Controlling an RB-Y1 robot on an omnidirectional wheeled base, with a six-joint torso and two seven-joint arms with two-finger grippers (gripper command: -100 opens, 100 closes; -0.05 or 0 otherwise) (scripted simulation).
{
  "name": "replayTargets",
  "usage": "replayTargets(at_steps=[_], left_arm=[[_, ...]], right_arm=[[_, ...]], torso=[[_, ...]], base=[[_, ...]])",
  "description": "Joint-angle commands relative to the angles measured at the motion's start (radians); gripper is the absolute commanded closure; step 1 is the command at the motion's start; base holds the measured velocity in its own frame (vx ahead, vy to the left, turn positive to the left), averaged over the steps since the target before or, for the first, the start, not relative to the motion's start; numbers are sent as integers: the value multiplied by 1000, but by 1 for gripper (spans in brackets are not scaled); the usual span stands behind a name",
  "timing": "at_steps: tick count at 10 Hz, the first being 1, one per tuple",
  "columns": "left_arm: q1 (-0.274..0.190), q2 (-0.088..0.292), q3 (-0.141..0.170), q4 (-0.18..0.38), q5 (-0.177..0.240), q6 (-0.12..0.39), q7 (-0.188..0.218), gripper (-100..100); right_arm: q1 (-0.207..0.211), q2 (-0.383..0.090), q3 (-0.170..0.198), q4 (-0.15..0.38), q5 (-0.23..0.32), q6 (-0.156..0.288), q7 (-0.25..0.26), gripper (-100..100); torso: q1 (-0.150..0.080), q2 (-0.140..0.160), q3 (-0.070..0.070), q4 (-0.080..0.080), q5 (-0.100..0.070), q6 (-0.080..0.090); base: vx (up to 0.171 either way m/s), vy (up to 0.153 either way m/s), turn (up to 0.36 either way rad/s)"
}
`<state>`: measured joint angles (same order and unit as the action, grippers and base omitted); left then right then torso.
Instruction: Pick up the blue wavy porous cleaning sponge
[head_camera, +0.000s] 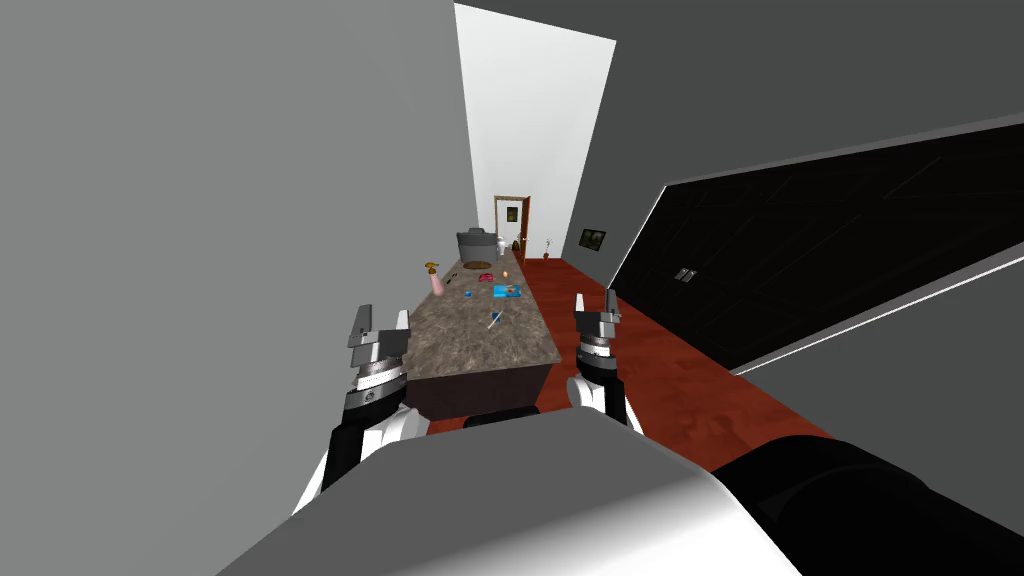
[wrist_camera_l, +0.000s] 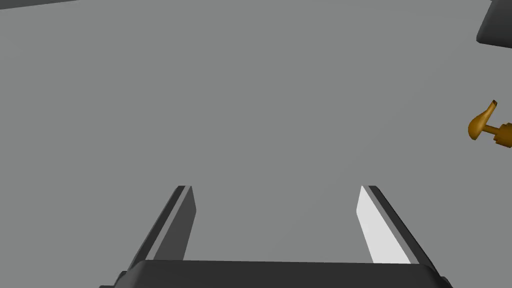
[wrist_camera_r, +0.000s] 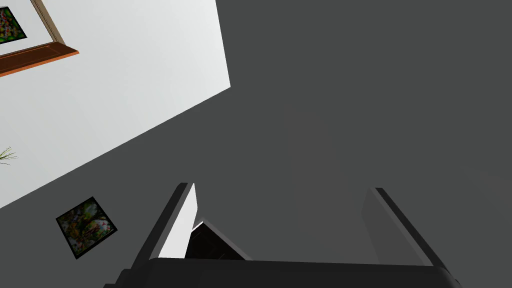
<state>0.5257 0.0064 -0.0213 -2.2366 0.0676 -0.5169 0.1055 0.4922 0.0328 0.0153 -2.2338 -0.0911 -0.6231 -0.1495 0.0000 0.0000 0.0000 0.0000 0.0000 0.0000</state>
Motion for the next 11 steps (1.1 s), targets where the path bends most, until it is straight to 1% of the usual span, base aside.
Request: replayTargets(at_steps=[1, 3, 4, 6, 8, 9, 11], left_arm=[[1, 28, 3, -3, -5, -9, 5, -100], [3, 71, 11, -6, -20, -30, 17, -100], [3, 92, 16, -5, -31, -44, 25, -100], [4, 135, 31, 2, -60, -76, 47, -100], [3, 178, 49, 19, -101, -114, 76, -100], [1, 200, 60, 32, -125, -134, 93, -100], [-4, 247, 83, 70, -184, -176, 131, -100]], right_arm=[[0, 0, 0, 0, 0, 0, 0, 0], [0, 0, 0, 0, 0, 0, 0, 0], [0, 0, 0, 0, 0, 0, 0, 0], [0, 0, 0, 0, 0, 0, 0, 0], [0, 1, 0, 0, 0, 0, 0, 0], [0, 1, 1, 0, 0, 0, 0, 0], [0, 1, 1, 0, 0, 0, 0, 0]], torso=[[0, 0, 0, 0, 0, 0], [-6, 2, 1, 0, -1, 0], [-8, 4, 2, 1, -2, 0], [-16, 6, 4, 1, -3, 0], [-19, 6, 3, 1, -4, 0], [-20, 5, 3, 1, -4, 0], [-20, 5, 3, 1, -4, 0]], base=[[-18, -45, 1], [-48, -123, 11], [-71, -190, 10], [-96, -266, 19], [-74, -285, 22], [-58, -261, 28], [-79, -319, 16]])
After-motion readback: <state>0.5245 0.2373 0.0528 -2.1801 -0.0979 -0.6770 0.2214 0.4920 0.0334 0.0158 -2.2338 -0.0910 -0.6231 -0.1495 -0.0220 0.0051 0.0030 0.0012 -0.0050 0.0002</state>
